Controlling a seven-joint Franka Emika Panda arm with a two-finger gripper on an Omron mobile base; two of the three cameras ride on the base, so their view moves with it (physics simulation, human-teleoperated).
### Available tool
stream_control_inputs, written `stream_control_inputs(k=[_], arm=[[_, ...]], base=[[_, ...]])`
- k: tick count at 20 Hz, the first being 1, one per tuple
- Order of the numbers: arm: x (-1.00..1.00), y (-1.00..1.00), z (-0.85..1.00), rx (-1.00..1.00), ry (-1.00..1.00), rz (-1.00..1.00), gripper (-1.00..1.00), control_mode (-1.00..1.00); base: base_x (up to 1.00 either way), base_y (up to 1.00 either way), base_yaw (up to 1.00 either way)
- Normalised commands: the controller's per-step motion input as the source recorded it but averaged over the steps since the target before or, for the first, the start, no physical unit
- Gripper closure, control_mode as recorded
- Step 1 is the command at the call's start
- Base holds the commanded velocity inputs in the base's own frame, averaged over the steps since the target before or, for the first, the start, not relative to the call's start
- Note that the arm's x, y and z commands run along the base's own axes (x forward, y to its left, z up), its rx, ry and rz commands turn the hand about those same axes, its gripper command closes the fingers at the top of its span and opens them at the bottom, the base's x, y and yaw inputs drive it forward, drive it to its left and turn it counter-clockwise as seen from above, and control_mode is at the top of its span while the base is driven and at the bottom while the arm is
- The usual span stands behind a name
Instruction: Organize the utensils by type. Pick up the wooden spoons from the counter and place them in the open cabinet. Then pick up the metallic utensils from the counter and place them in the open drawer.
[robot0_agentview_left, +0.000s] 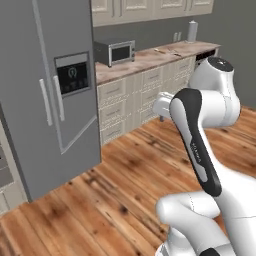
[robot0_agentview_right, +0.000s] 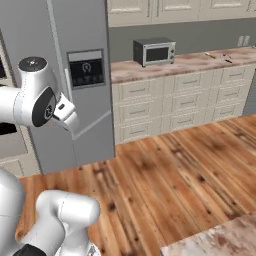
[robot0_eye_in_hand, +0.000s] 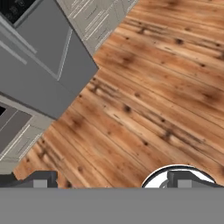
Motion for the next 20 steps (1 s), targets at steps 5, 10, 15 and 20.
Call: stream_control_inputs(k=[5, 10, 15, 20], arm=[[0.0, 0.0, 0.0, 0.0, 0.0, 0.0, -1.0, 1.0], [0.0, 0.0, 0.0, 0.0, 0.0, 0.0, -1.0, 1.0], [0.0, 0.0, 0.0, 0.0, 0.0, 0.0, -1.0, 1.0], [0.0, 0.0, 0.0, 0.0, 0.0, 0.0, -1.0, 1.0]], base=[[0.81, 0.0, -0.37], [0.88, 0.0, -0.31], [0.96, 0.0, -0.23], [1.0, -0.02, -0.08]])
